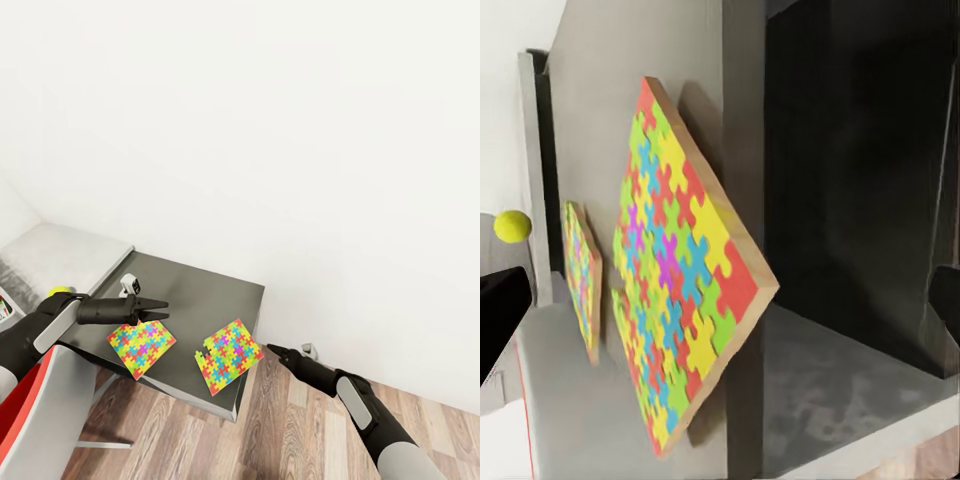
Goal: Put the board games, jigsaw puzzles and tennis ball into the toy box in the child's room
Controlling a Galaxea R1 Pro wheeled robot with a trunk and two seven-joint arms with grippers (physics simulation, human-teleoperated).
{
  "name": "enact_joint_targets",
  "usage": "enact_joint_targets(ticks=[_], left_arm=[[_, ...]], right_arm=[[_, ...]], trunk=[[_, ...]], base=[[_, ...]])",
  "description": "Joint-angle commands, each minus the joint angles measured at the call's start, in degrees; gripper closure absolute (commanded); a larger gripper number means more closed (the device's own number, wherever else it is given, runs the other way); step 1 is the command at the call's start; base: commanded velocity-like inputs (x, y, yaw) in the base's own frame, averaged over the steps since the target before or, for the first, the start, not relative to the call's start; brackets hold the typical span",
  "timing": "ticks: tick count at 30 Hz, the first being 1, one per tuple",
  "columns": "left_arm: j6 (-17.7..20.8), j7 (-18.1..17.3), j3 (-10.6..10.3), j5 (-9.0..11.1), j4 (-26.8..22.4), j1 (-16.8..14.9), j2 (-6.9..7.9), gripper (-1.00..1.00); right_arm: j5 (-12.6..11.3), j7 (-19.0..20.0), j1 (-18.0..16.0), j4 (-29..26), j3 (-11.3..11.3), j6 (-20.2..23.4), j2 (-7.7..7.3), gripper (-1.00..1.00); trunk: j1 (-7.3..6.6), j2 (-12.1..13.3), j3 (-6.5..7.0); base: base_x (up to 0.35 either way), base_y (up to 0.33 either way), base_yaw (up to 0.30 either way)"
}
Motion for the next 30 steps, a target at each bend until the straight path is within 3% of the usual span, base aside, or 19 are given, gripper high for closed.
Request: enact_joint_targets(ticks=[1, 11, 23, 30], left_arm=[[0.31, -0.14, -0.22, 0.21, 0.02, -0.08, 0.06, -1.0], [0.36, -0.14, -0.09, 0.25, 0.02, -0.08, 0.06, -1.0], [0.37, -0.14, -0.29, 0.31, 0.02, -0.1, 0.11, -1.0], [0.44, -0.14, 1.0, 0.3, 0.02, -0.07, 0.08, -1.0]], right_arm=[[-0.39, -0.09, -0.52, 0.08, 0.2, 0.33, 0.29, -1.0], [-0.37, -0.56, -1.6, 0.31, 0.71, 0.13, 1.08, -1.0], [-0.46, -0.2, -1.68, 0.44, 0.82, 0.22, 0.94, -1.0], [-0.43, 0.01, -1.63, 2.66, 0.84, 0.33, 0.46, -1.0]], trunk=[[0.03, -0.1, -0.1], [0.03, -0.1, -0.1], [0.03, -0.1, -0.1], [0.03, -0.1, -0.1]], base=[[0.0, 0.0, 0.0], [0.0, 0.0, 0.0], [0.004, -0.002, 0.0], [0.084, -0.065, 0.0]])
